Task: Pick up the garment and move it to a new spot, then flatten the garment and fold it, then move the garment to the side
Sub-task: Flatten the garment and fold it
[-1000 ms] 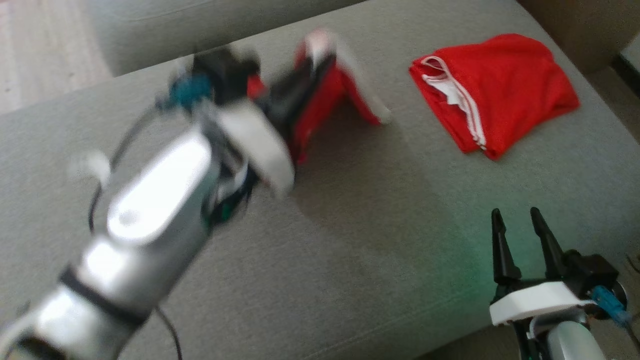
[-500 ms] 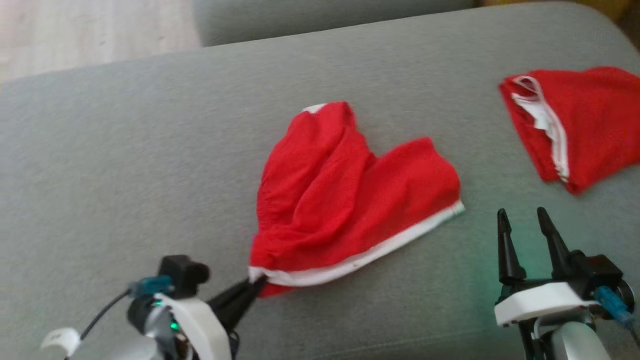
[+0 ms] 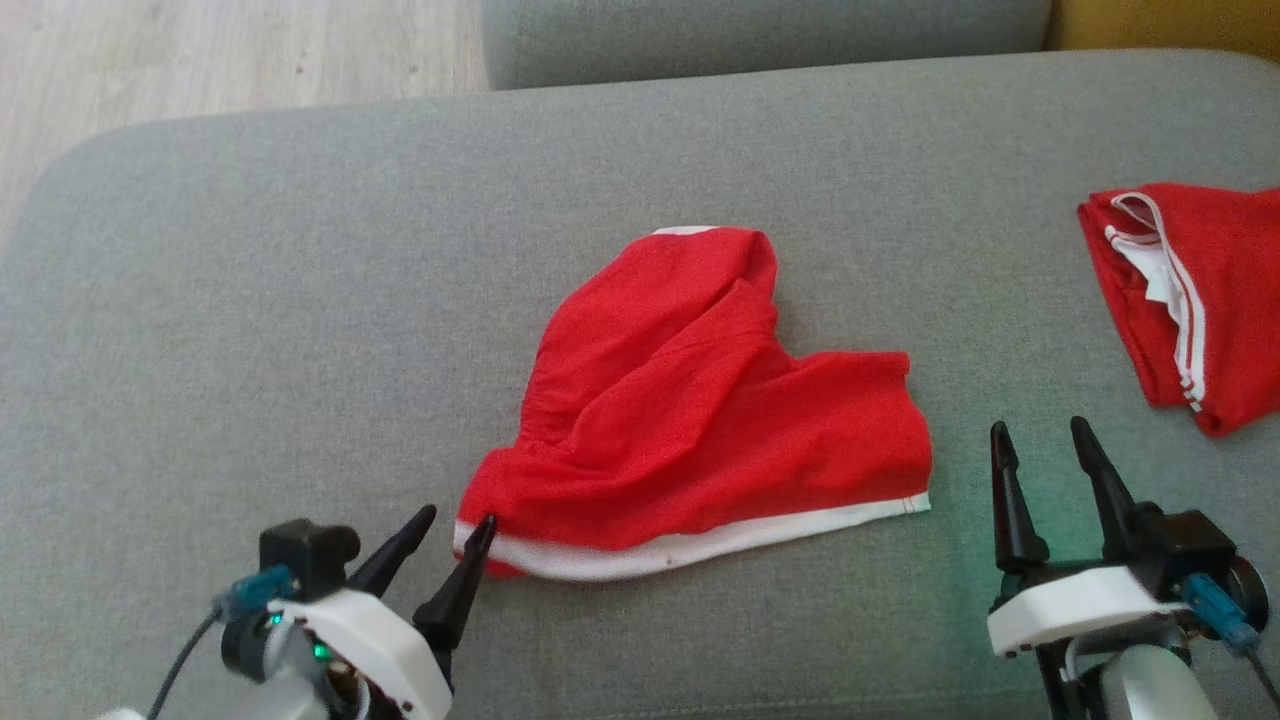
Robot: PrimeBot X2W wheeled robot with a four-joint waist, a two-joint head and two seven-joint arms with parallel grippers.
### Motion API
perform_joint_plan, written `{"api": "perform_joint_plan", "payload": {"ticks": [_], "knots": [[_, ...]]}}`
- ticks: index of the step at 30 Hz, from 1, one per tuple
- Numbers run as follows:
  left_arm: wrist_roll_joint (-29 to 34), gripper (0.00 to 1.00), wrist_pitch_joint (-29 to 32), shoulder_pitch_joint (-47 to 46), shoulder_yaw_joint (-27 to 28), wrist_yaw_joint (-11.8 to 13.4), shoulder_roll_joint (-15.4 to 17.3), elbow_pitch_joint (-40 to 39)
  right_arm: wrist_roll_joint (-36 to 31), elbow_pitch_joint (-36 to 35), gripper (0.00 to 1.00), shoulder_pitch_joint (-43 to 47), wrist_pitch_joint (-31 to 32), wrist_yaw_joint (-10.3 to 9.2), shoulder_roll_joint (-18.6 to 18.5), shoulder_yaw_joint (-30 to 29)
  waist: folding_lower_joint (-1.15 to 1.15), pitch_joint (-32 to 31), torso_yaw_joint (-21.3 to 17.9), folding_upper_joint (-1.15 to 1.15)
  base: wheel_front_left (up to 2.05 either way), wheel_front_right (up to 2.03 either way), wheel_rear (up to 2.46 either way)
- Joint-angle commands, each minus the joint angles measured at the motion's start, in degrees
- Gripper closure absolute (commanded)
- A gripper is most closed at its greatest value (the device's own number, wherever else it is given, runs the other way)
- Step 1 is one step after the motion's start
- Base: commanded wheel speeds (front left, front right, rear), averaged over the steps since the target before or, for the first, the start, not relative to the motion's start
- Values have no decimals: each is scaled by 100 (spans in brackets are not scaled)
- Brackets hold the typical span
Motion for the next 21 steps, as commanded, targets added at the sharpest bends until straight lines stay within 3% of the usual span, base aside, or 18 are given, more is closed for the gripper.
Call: {"api": "perform_joint_plan", "payload": {"ticks": [1, 6, 11, 21], "knots": [[66, 0, -95, -1, 351, 88, 25, -106, -11, -128, 0, -52, -78, -4, -33, 129, 0, -68, -8, 0, 0, 0, 0], [495, 0, -113, 301, 1072, 348, -277, -506, 27, -148, 0, 37, -78, -4, -33, 85, 0, -225, 3, 0, 0, 0, 0], [1511, 0, -115, 949, 2089, 512, -771, -1162, -19, -214, 0, 174, -78, -4, -33, -55, 0, -390, 76, 0, 0, 0, 0], [3123, 0, -116, 1738, 3495, 192, -1677, -1331, -204, -354, 0, 427, -78, -4, -33, -224, 0, -621, 346, 0, 0, 0, 0]]}}
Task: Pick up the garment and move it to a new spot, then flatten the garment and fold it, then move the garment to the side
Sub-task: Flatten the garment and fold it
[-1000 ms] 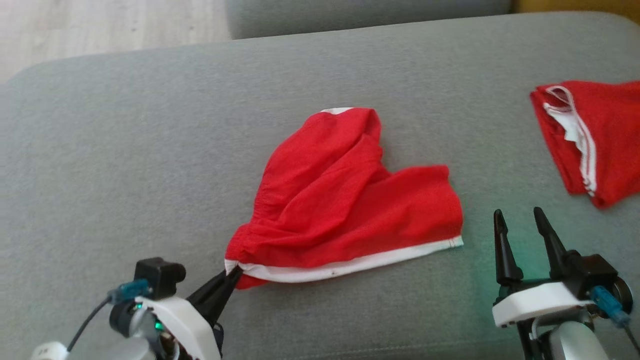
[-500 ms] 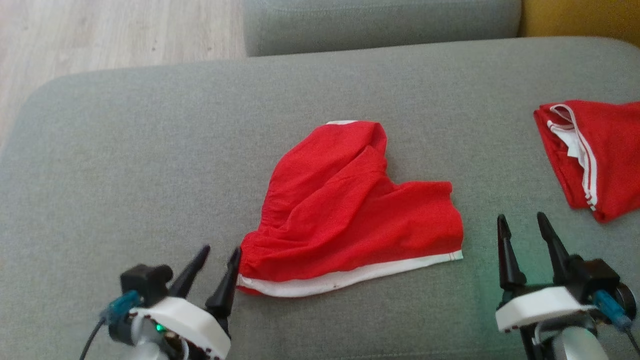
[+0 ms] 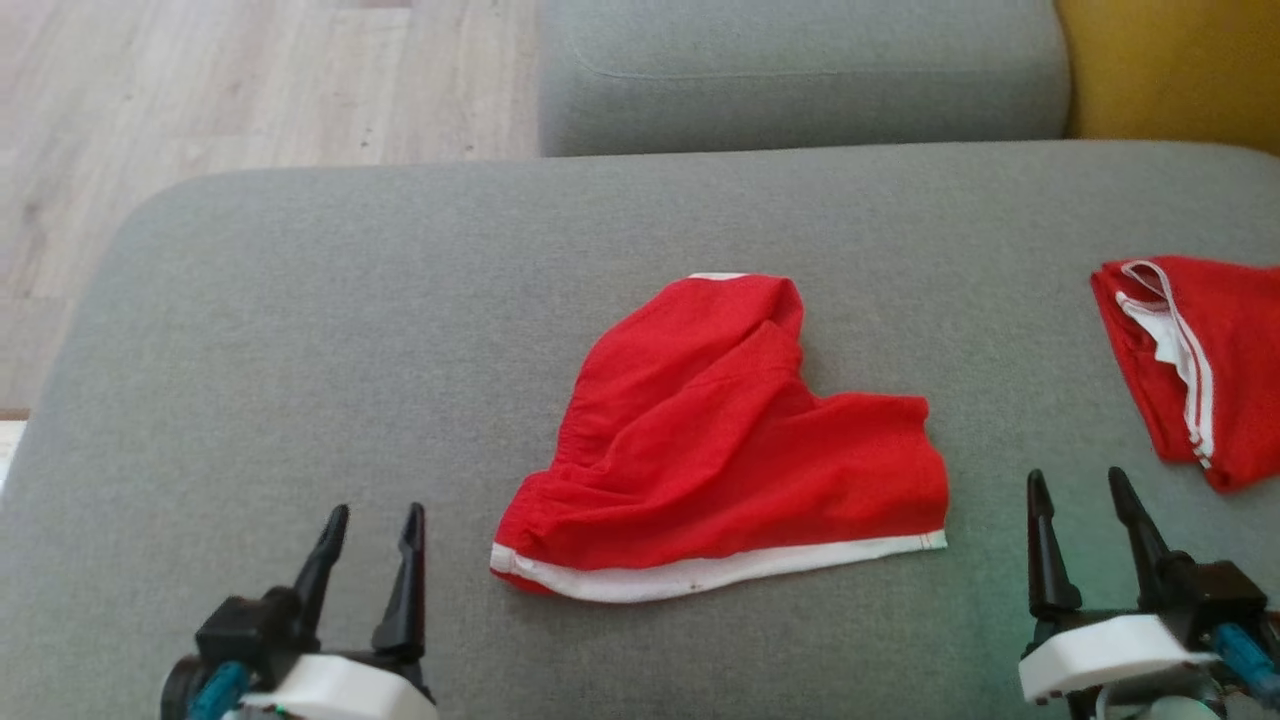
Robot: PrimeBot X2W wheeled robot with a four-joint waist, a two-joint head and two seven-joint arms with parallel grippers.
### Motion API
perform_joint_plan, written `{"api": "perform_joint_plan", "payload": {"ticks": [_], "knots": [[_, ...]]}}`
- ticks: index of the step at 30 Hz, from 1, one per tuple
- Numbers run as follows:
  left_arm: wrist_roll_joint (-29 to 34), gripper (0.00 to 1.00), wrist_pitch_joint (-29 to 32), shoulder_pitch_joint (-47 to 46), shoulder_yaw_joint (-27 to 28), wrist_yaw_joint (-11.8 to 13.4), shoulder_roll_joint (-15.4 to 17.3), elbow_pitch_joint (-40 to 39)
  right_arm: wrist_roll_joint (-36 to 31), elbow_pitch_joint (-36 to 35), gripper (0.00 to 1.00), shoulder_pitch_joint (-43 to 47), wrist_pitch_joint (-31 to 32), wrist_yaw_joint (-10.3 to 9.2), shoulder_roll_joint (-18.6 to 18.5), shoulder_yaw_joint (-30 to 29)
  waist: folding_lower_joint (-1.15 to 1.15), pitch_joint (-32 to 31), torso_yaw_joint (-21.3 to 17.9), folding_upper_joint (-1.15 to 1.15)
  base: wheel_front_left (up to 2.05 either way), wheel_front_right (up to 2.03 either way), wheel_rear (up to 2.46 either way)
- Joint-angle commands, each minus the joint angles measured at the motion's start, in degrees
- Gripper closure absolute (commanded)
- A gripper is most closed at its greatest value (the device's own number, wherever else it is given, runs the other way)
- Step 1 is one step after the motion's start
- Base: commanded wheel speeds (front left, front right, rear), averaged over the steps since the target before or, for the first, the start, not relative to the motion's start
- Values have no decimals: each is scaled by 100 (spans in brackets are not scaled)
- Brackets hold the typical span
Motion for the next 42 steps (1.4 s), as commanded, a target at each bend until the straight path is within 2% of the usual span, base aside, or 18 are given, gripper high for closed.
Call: {"api": "perform_joint_plan", "payload": {"ticks": [1, 8, 14, 18, 23, 29, 37, 42], "knots": [[110, 0, -69, -174, 308, -38, -22, -165, -21, -193, 0, -54, -78, -4, -36, 163, 0, -20, 35, 0, 0, 0, 0], [646, 0, -69, -88, 1001, -640, -395, 47, 100, -41, 0, 6, -78, -4, -36, 361, 0, -32, 108, 0, 0, 0, 0], [862, 0, -70, -103, 1326, -897, -590, 112, 128, 12, 0, -13, -78, -4, -36, 454, 0, -6, 58, 0, 0, 0, 0], [943, 0, -70, -115, 1353, -1010, -651, 178, 115, 23, 0, -58, -78, -4, -36, 506, 0, 22, 13, 0, 0, 0, 0], [907, 0, -70, -185, 981, -1118, -669, 551, 118, 334, 0, -203, 107, -4, -36, 730, 0, 67, -9, 0, 0, 0, 0], [835, 0, 49, -616, 358, -1148, -389, 1369, -212, 664, 0, -581, 882, -4, -37, 1055, 0, 233, -7, 0, 0, 0, 0], [436, 0, 388, -1140, -255, -1151, -72, 1626, -313, 1033, 0, -933, 1545, -4, -84, 1170, 0, 495, 60, 0, 0, 0, 0], [103, 0, 540, -1456, -650, -1151, 164, 1716, -299, 1140, 0, -1069, 1701, -4, -94, 1161, 0, 638, 79, 0, 0, 0, 0]]}}
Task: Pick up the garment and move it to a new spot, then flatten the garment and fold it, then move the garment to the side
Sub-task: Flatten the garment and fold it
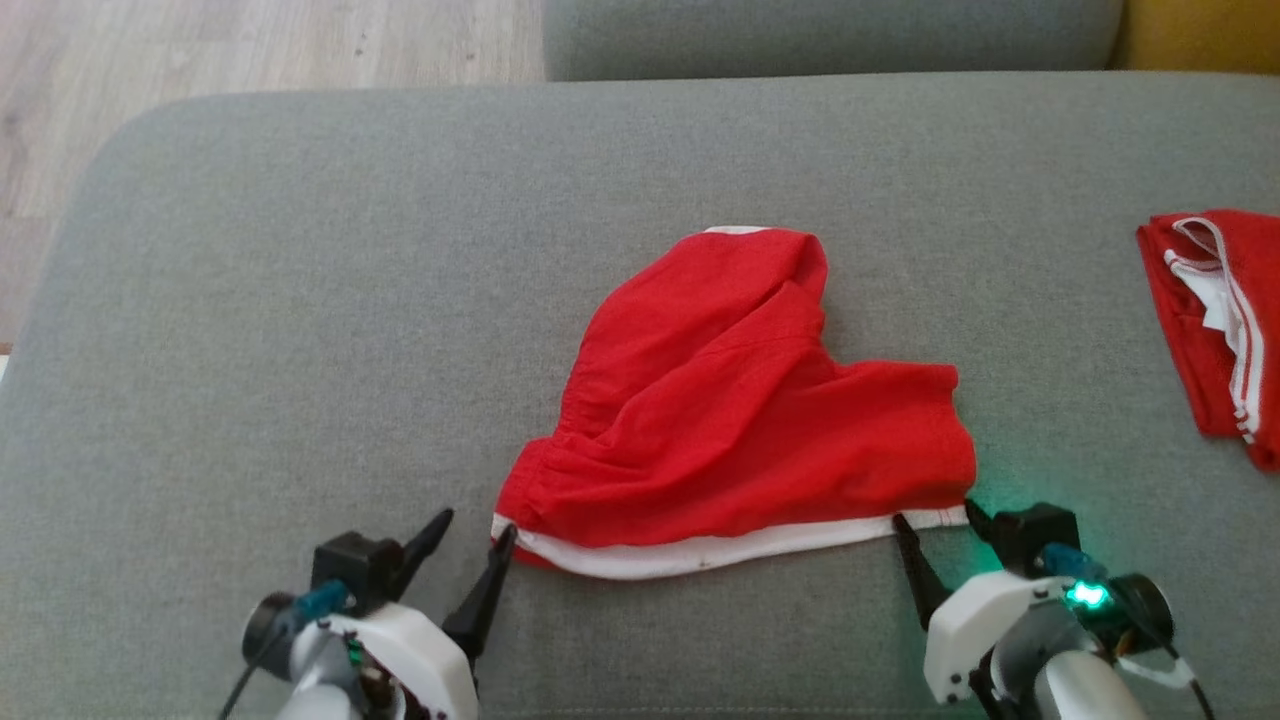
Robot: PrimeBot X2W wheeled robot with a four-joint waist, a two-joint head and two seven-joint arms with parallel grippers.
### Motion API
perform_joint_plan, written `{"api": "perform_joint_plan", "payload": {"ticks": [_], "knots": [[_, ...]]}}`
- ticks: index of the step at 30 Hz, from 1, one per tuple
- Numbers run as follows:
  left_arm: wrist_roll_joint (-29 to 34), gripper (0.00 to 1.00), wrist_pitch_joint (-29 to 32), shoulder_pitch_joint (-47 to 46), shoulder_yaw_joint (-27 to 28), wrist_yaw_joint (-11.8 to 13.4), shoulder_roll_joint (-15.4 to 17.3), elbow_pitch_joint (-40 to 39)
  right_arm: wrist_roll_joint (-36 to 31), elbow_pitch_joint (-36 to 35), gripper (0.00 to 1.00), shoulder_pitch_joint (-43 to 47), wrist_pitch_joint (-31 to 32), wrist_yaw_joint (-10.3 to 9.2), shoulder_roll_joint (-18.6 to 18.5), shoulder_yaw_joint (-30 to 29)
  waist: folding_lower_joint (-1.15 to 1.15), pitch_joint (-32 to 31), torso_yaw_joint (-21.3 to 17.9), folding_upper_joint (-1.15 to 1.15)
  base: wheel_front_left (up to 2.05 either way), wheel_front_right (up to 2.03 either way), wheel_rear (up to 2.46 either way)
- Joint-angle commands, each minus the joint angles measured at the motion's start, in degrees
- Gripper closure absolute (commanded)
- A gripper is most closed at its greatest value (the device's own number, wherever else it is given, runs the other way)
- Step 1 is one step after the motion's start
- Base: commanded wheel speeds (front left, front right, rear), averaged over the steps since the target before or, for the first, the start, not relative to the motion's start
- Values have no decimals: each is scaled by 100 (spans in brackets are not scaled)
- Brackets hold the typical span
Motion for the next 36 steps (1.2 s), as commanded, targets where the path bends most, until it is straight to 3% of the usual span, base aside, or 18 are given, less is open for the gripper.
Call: {"api": "perform_joint_plan", "payload": {"ticks": [1, 22, 23, 24, 25, 26, 27, 32, 36], "knots": [[-68, 0, -23, -312, 142, 8, 146, -122, -19, -114, 0, -299, -19, -4, -72, 108, 0, 35, -4, 0, 0, 0, 0], [-1723, 0, 257, -935, -1104, 7, 871, -94, 39, 184, 0, -549, -75, -4, -95, 156, 0, 306, -149, 0, 0, 0, 0], [-1786, 3, 272, -978, -1179, 7, 908, -70, 85, 233, 0, -568, -30, -4, -94, 167, 0, 322, -162, 0, 0, 0, 0], [-1853, 14, 275, -1018, -1255, 7, 932, -52, 116, 281, 0, -591, 9, -4, -96, 204, 0, 333, -171, 0, 0, 0, 0], [-1927, 36, 279, -1053, -1329, 7, 949, -34, 139, 332, 0, -617, 54, -4, -107, 267, 0, 343, -181, 0, 0, 0, 0], [-1986, 61, 300, -1085, -1411, 7, 971, -9, 211, 389, 9, -639, 108, -4, -109, 353, 0, 350, -193, 0, 0, 0, 0], [-2098, 100, 327, -1125, -1537, 7, 1014, 33, 429, 424, 100, -695, 142, -4, -105, 455, 0, 355, -225, 0, 0, 0, 0], [-2370, 100, 341, -1085, -1614, 7, 1144, -42, 1050, 260, 100, -719, 268, -4, -104, 573, 0, 305, -305, 0, 0, 0, 0], [-2895, 100, 435, -884, -1432, 7, 1314, -726, 2061, -675, 100, -531, 526, -4, -152, 501, 0, 195, -363, 0, 0, 0, 0]]}}
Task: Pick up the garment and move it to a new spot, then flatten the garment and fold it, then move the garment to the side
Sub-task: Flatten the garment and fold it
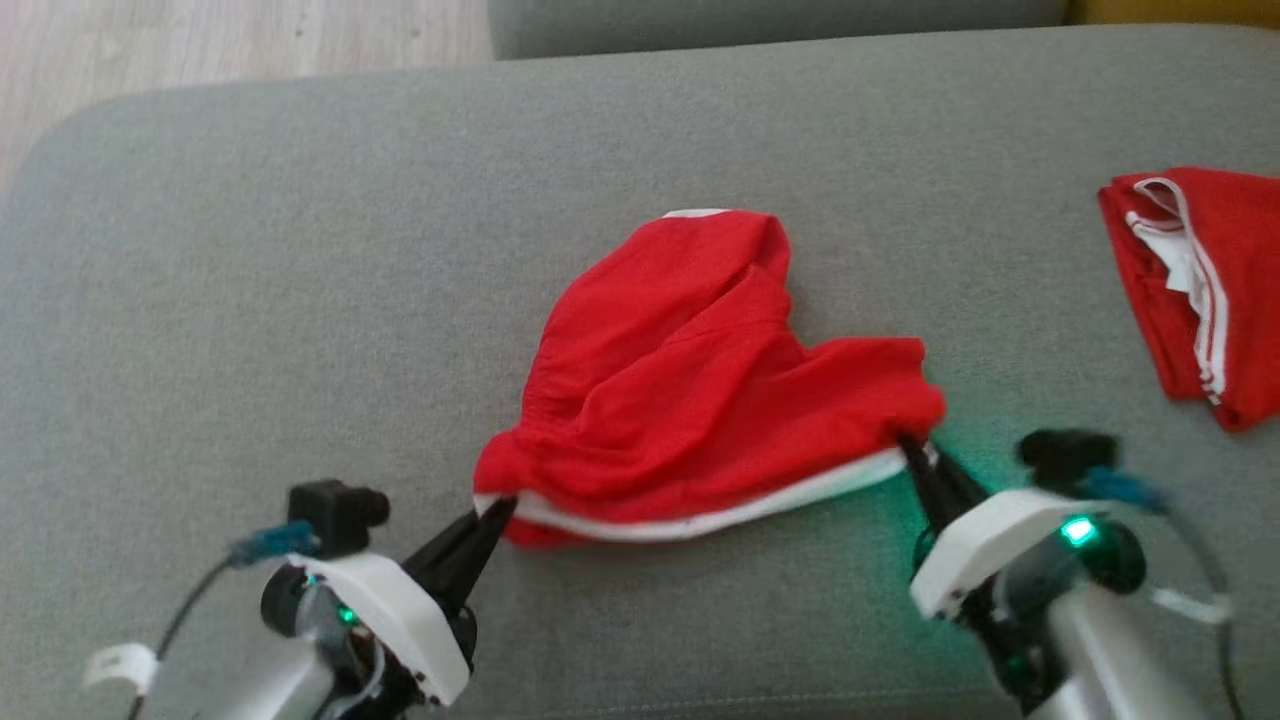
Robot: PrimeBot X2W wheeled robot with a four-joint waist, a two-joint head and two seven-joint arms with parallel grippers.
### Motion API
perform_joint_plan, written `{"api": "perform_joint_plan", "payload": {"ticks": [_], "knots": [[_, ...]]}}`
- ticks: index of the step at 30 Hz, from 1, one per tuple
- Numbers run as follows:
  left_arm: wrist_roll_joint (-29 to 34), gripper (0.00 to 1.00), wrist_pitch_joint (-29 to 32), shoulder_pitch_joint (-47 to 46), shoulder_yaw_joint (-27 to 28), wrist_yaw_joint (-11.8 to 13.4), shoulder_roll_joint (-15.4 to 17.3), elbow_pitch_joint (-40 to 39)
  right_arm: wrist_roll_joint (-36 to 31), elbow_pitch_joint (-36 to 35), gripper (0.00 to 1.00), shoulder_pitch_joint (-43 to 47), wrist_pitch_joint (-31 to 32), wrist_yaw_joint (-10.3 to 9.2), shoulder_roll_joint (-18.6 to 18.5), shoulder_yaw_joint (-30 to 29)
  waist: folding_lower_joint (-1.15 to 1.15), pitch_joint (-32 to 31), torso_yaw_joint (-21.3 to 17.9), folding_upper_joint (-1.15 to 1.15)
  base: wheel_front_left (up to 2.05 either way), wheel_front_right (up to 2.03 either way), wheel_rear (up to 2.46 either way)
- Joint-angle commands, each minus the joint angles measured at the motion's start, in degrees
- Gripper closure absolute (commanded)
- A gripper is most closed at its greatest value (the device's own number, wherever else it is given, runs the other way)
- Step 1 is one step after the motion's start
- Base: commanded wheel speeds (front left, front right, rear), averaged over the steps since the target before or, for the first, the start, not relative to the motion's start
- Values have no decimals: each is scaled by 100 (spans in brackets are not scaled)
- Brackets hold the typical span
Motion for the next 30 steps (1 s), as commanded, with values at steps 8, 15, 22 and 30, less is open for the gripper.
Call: {"api": "perform_joint_plan", "payload": {"ticks": [8, 15, 22, 30], "knots": [[-1504, 100, 526, 405, 1095, 148, 789, -3325, 2198, -3937, 100, 676, 1142, -4, -374, -1040, 0, -290, -123, 0, 0, 0, 0], [-2905, 100, 981, 217, 1606, 264, 915, -5729, 3101, -5997, 100, 550, 2075, -4, -92, -2037, 0, -311, -255, 0, 0, 0, 0], [-3508, 100, 1718, -939, 1709, 622, 961, -6148, 3107, -6192, 100, -681, 2826, -4, -12, -2513, 0, 117, -410, 0, 0, 0, 0], [-2299, 100, 2057, -3290, 1618, 901, 693, -4159, 2074, -4395, 100, -2950, 2940, -4, 16, -2360, 0, 1058, -449, 0, 0, 0, 0]]}}
